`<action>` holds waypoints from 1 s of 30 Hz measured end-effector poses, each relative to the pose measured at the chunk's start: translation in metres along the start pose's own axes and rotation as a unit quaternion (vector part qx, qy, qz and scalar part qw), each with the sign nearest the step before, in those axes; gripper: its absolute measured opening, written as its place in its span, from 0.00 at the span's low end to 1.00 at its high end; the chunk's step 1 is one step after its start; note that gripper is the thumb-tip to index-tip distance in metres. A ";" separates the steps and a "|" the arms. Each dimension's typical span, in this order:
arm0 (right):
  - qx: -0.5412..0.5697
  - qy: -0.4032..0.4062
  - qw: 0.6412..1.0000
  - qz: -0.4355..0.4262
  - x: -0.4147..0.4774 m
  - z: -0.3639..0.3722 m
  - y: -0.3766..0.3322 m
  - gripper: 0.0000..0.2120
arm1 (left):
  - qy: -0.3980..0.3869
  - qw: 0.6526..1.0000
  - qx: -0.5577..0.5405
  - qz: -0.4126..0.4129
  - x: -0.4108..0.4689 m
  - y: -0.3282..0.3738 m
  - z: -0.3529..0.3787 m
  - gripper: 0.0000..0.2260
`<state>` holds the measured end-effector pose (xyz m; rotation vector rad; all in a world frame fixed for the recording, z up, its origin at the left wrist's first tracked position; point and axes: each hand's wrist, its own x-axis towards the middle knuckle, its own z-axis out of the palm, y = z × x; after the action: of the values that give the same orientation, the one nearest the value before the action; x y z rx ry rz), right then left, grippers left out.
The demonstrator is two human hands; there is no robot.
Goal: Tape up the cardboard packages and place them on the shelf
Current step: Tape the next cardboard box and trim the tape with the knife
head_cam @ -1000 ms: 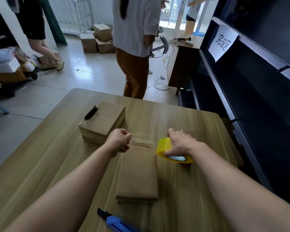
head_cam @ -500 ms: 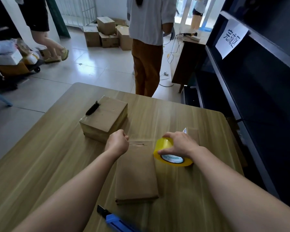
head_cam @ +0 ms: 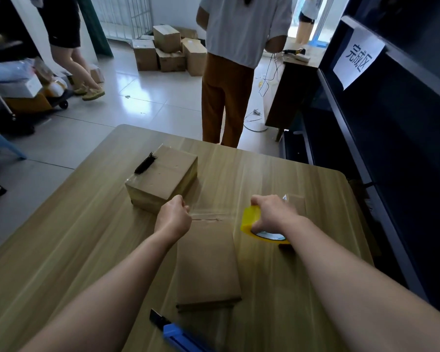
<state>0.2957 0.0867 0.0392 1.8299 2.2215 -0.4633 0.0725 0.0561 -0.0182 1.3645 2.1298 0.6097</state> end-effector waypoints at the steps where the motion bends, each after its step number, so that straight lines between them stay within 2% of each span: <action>1: -0.028 0.008 1.000 0.004 0.001 0.000 -0.002 0.29 | -0.001 1.000 -0.003 -0.003 0.000 -0.002 -0.001 0.07; 6: -0.058 0.005 0.998 -0.012 0.005 0.000 -0.005 0.33 | -0.008 0.999 -0.033 -0.043 0.004 -0.013 -0.007 0.07; 12: -0.169 -0.014 0.985 -0.044 0.016 0.008 -0.012 0.35 | -0.042 0.996 -0.020 -0.074 0.007 -0.031 -0.002 0.08; 16: -0.173 -0.003 0.983 -0.061 0.021 0.013 -0.014 0.39 | -0.041 0.995 -0.010 -0.086 0.007 -0.034 0.000 0.08; 21: -0.179 0.006 0.981 -0.080 0.024 0.021 -0.017 0.30 | -0.044 0.995 -0.004 -0.095 0.010 -0.039 0.000 0.09; 30: -0.178 0.014 0.981 -0.073 0.033 0.030 -0.015 0.30 | -0.051 0.994 0.015 -0.098 0.011 -0.040 0.003 0.08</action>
<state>0.2738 0.1033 0.0009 1.5066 2.2867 -0.0544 0.0432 0.0514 -0.0474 1.1573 2.1646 0.4219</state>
